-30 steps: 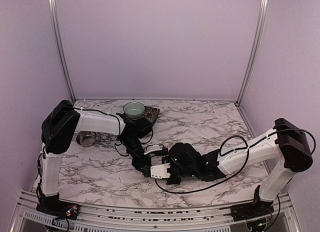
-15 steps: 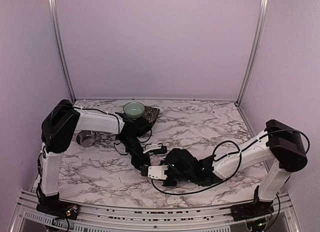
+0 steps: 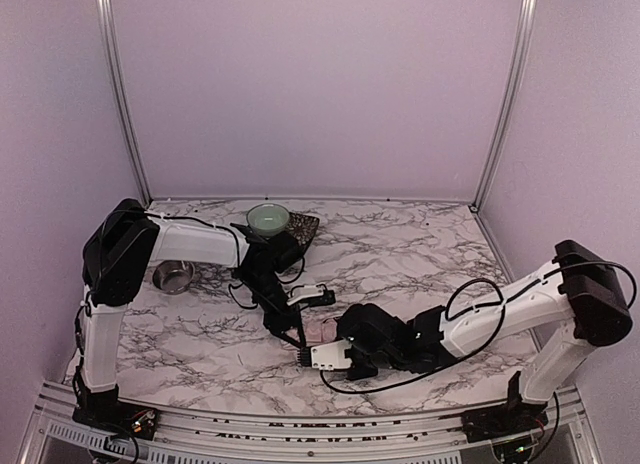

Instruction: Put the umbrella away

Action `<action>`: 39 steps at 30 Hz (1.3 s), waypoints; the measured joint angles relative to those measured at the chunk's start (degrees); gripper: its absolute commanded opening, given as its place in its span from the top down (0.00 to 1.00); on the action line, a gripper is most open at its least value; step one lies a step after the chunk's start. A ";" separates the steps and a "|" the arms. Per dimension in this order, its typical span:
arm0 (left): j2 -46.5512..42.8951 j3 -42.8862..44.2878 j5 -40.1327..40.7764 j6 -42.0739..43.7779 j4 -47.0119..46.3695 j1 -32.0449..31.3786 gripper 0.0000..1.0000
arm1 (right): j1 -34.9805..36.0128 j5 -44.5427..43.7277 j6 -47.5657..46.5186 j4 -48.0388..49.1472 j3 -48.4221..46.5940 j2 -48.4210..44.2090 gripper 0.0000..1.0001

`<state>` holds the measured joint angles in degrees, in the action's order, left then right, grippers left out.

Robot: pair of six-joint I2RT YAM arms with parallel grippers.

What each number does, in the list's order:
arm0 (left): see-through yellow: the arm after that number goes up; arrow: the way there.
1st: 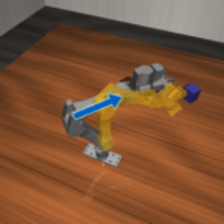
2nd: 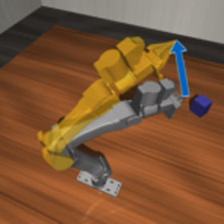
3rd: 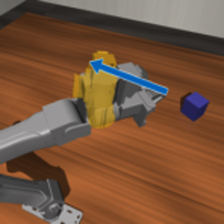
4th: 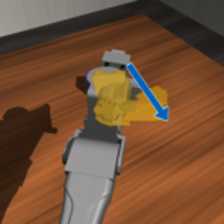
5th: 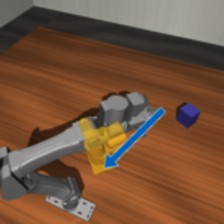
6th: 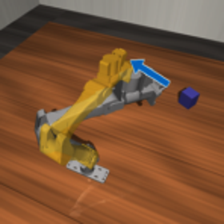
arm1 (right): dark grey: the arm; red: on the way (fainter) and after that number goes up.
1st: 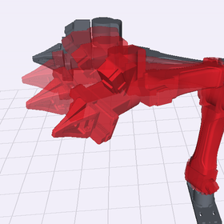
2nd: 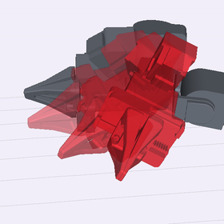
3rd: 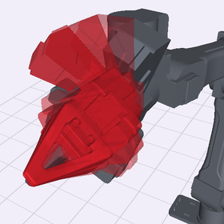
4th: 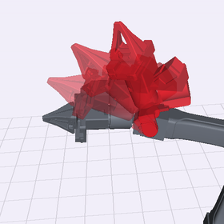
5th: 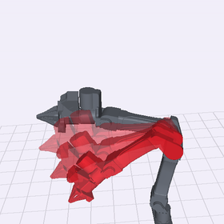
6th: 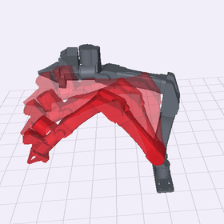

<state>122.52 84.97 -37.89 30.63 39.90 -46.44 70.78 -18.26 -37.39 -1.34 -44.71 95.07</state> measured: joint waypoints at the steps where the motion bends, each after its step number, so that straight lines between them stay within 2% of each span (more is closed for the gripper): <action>1: 0.00 0.09 0.22 0.02 0.00 0.00 0.78 | 0.11 0.52 -0.13 -0.55 0.00 -1.68 0.82; 3: -0.28 0.11 0.85 0.09 -0.02 -0.09 0.69 | 0.15 2.40 -0.04 -0.76 0.00 -5.35 0.80; 8: -2.38 -1.27 6.08 0.52 -1.46 -0.31 0.60 | 0.15 7.41 1.49 0.44 -0.07 -14.16 0.82; 10: -3.74 -2.58 9.03 0.81 -2.86 -0.46 0.51 | -0.02 8.59 2.47 0.98 -0.04 -16.46 0.80; 13: -6.10 -5.09 13.55 1.49 -5.95 -1.29 0.37 | -0.74 10.14 4.42 2.58 0.35 -20.17 0.71; 15: -7.98 -7.45 16.04 2.51 -8.33 -1.95 0.28 | -1.77 11.02 5.90 3.52 1.05 -23.21 0.60; 16: -8.94 -8.63 17.07 3.06 -9.44 -2.21 0.20 | -2.69 11.65 6.62 4.15 1.42 -25.24 0.54; 17: -10.08 -9.90 17.97 3.50 -10.51 -2.49 0.06 | -3.54 12.04 7.63 4.44 1.55 -26.88 0.48; 18: -11.06 -10.95 18.71 3.93 -11.39 -2.73 0.02 | -4.55 12.68 8.37 4.90 1.57 -28.39 0.41; 20: -13.25 -12.87 20.11 4.66 -12.72 -3.19 0.01 | -7.04 14.27 9.79 6.19 1.57 -31.69 0.24; 22: -15.85 -14.71 21.77 4.98 -14.47 -3.56 0.01 | -9.44 15.98 10.99 7.26 1.55 -33.88 0.03; 23: -16.98 -15.43 22.32 5.09 -15.02 -3.65 0.01 | -10.16 16.61 11.80 7.30 1.49 -34.25 0.01; 27: -24.46 -19.47 24.52 4.90 -17.75 -3.96 0.01 | -14.82 22.03 13.97 4.81 -2.54 -31.85 0.00; 29: -29.20 -22.05 25.51 3.67 -19.26 -4.07 0.01 | -16.87 24.74 15.02 1.42 -8.55 -27.41 0.01; 32: -35.30 -25.40 29.07 -0.22 -21.22 -4.13 0.01 | -17.70 27.56 15.28 -3.58 -17.42 -20.02 0.08; 36: -41.03 -28.26 39.54 -9.62 -22.36 -2.89 0.01 | -16.41 30.05 16.11 -14.73 -31.19 -7.02 0.11; 39: -44.22 -30.25 47.74 -16.37 -21.92 -0.98 0.01 | -13.53 29.14 15.39 -23.17 -37.86 1.46 0.12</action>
<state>78.30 54.72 9.85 14.26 17.98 -47.42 57.25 10.87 -22.00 -24.51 -82.56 96.53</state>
